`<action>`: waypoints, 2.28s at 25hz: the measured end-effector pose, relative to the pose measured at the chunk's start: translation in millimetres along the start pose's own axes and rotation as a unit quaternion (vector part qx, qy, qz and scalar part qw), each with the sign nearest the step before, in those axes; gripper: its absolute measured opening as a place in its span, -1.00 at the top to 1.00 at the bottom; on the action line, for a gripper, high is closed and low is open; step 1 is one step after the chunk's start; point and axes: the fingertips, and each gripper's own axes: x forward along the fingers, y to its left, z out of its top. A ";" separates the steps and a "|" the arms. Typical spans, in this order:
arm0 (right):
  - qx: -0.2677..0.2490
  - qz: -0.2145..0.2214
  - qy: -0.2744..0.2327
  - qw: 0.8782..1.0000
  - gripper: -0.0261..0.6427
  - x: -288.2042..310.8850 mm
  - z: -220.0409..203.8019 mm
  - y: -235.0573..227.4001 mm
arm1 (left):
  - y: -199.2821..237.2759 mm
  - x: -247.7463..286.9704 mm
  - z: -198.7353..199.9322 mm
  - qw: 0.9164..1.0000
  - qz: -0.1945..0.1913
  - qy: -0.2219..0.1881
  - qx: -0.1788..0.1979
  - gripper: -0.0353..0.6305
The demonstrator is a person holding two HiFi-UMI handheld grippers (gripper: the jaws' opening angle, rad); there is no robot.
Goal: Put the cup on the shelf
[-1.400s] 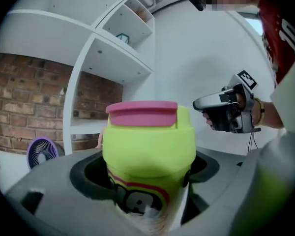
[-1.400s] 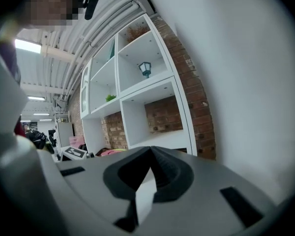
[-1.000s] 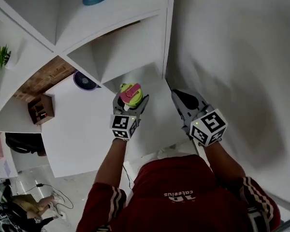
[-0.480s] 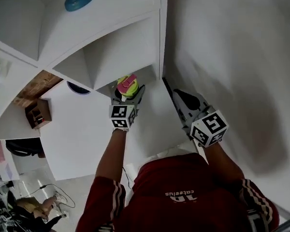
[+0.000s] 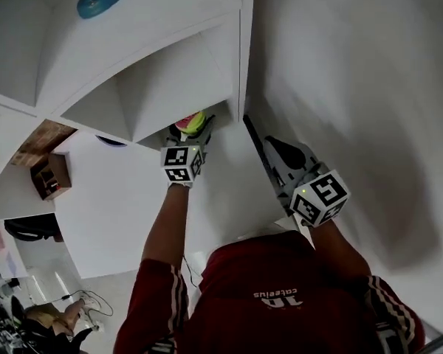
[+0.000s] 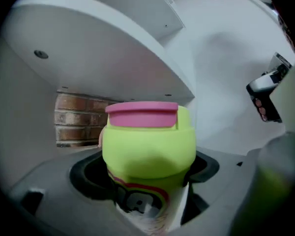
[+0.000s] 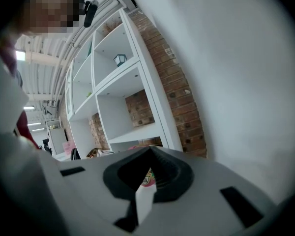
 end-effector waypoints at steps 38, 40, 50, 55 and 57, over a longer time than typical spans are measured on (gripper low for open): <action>-0.019 0.001 0.003 1.000 0.91 -33.4 14.6 25.9 | 12.1 5.2 -22.6 0.998 0.023 0.056 0.028 -0.41; -0.022 -0.001 0.002 1.000 0.91 -37.6 14.6 25.7 | 13.5 3.5 -24.1 0.998 0.027 0.056 0.019 -0.44; -0.018 0.002 -0.005 1.000 0.91 -57.9 8.5 43.7 | 14.6 -27.2 -29.0 0.997 0.061 0.054 -0.001 -0.47; -0.011 0.008 -0.022 1.000 0.91 -65.4 10.2 57.7 | 2.5 -48.7 -25.5 0.996 0.067 0.056 -0.008 -0.47; -0.012 0.009 -0.027 1.000 0.91 -70.1 10.1 64.4 | -7.5 -62.1 -22.1 0.996 0.065 0.054 -0.012 -0.47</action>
